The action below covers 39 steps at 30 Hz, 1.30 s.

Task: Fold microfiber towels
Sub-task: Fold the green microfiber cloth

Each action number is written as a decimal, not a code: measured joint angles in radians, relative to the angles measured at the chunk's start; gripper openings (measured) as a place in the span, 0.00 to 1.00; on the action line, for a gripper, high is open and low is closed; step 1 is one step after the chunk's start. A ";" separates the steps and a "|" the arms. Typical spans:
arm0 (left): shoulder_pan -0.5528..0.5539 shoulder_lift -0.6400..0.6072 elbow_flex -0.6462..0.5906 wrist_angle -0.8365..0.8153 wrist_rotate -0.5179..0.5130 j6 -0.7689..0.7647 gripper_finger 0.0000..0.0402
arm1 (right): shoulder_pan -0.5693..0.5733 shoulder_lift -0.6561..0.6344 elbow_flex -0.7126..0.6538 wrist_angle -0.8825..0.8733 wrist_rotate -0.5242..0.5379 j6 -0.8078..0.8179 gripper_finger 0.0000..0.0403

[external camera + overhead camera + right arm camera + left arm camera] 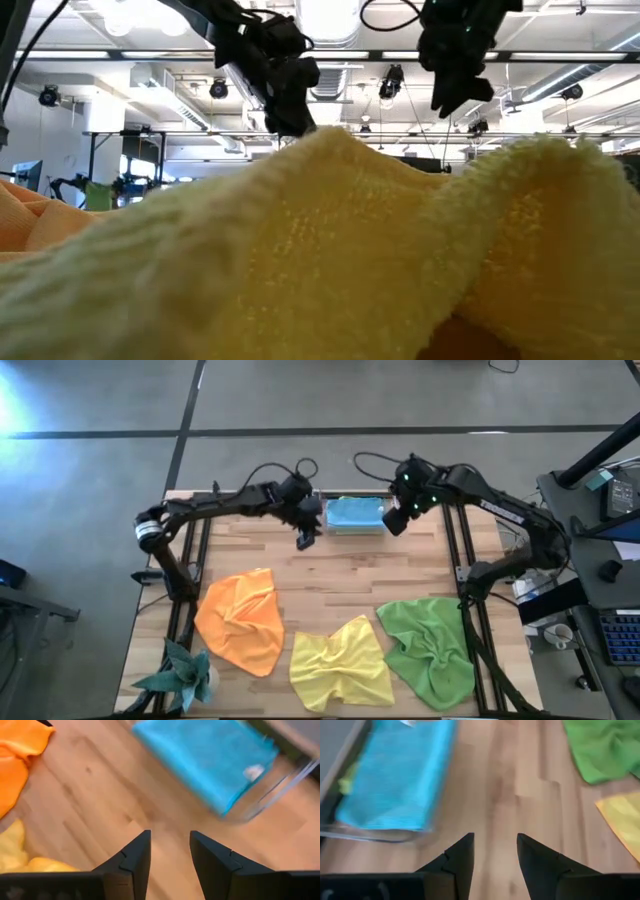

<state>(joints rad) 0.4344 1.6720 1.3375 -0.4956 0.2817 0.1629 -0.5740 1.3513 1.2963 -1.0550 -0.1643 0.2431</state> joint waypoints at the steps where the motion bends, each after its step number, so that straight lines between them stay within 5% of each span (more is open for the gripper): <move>1: -0.013 -0.010 -0.019 0.009 0.000 0.000 0.33 | 0.018 -0.017 -0.020 0.001 0.000 0.033 0.34; 16: -0.129 -0.038 -0.119 0.045 -0.029 0.004 0.33 | 0.385 -0.139 -0.330 0.094 0.015 0.606 0.30; 25: -0.186 -0.038 -0.156 0.045 -0.029 0.001 0.33 | 0.619 -0.138 -0.402 0.170 0.137 0.893 0.31; 39: -0.233 -0.038 -0.184 0.115 -0.029 -0.001 0.33 | 0.796 -0.137 -0.512 0.397 0.167 1.094 0.27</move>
<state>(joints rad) 0.2016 1.6337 1.1530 -0.3807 0.2531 0.1623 0.2223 1.2140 0.7842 -0.6578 0.0025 1.3368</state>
